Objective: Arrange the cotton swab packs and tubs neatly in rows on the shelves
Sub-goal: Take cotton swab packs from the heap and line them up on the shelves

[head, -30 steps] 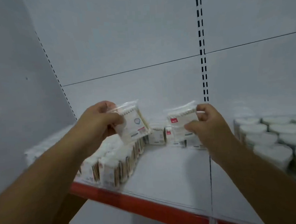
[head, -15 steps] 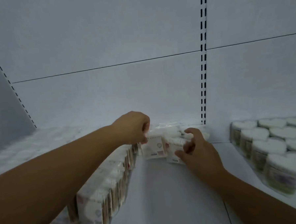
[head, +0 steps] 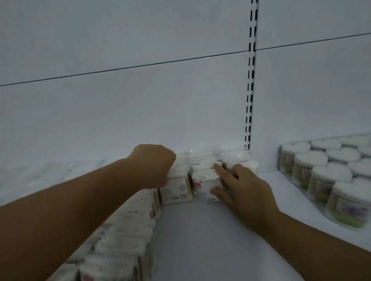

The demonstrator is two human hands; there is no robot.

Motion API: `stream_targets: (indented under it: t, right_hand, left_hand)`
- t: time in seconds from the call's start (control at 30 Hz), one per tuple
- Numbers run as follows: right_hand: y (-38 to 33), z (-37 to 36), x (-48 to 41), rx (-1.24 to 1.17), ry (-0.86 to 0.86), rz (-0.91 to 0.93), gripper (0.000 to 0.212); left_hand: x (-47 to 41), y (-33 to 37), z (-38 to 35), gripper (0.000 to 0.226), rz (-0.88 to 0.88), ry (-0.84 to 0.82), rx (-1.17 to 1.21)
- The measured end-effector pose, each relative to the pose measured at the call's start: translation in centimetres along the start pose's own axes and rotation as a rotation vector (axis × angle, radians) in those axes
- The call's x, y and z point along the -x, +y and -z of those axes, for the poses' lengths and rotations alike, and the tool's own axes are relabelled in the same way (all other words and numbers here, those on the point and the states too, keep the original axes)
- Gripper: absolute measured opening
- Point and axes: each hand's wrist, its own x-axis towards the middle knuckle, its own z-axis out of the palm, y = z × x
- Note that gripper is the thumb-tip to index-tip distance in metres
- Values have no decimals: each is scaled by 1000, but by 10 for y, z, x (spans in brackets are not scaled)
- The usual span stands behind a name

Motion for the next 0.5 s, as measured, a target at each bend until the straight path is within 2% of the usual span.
stream_targets:
  t: [0.1,0.17,0.27,0.33,0.43,0.5]
  right_hand:
    - [-6,4,1,112,-39,-64,68]
    - [-10,16,-2,60,-36,-88,70]
    - [-19,45,-5,-112,29,-28,51]
    - [-21,73,-11,-155,34,132,37]
    - [6,120,-19,16,-101,308,31]
    - [43,160,-20,212,-262,306,39]
  left_hand:
    - [3,-8,6,39,-9,-17,34]
    - [10,-15,12,48,-16,6,81]
    - [12,-20,19,50,-42,89,198]
    - [7,-16,27,53,-75,98,273]
    - [-4,5,56,65,-182,50,363]
    - [-14,32,88,81,-265,8,410]
